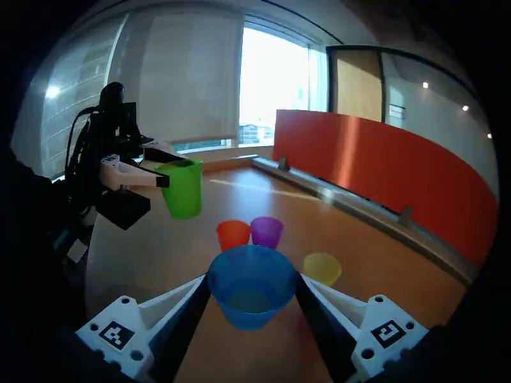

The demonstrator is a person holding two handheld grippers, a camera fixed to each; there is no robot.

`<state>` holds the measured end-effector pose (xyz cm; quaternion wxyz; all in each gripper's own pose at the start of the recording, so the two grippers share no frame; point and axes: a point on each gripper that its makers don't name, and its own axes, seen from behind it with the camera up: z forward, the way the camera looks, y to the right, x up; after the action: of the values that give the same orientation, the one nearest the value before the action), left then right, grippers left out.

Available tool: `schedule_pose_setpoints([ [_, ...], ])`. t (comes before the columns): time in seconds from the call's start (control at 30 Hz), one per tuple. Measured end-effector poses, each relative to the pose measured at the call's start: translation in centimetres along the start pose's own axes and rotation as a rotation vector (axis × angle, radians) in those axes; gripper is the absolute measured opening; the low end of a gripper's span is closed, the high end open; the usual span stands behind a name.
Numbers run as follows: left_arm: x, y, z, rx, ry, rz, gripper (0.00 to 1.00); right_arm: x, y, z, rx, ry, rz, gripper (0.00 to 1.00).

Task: Pour water

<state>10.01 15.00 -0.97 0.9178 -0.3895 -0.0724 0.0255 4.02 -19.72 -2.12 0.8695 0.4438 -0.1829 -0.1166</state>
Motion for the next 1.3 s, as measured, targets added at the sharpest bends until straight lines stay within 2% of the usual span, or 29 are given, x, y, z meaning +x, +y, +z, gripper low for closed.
schedule_pose_setpoints([
  [0.27, 0.8, 0.6, 0.0, -0.009, 0.039, -0.005, 0.9, 1.7, -0.2, -0.8, -0.006, 0.038, -0.01, 0.93],
  [0.57, 1.0, 1.2, 0.1, -0.02, 0.046, 0.001, 0.9, 3.3, -0.7, -1.0, -0.004, 0.089, -0.018, 0.93],
  [1.03, 1.2, 2.0, 0.4, -0.041, 0.057, 0.013, 0.9, 7.1, -0.9, -1.4, 0.006, 0.24, 0.002, 0.93],
  [1.3, 1.5, 2.0, 0.5, -0.044, 0.064, 0.019, 0.9, 8.7, -1.1, -1.6, 0.012, 0.296, -0.004, 0.94],
])
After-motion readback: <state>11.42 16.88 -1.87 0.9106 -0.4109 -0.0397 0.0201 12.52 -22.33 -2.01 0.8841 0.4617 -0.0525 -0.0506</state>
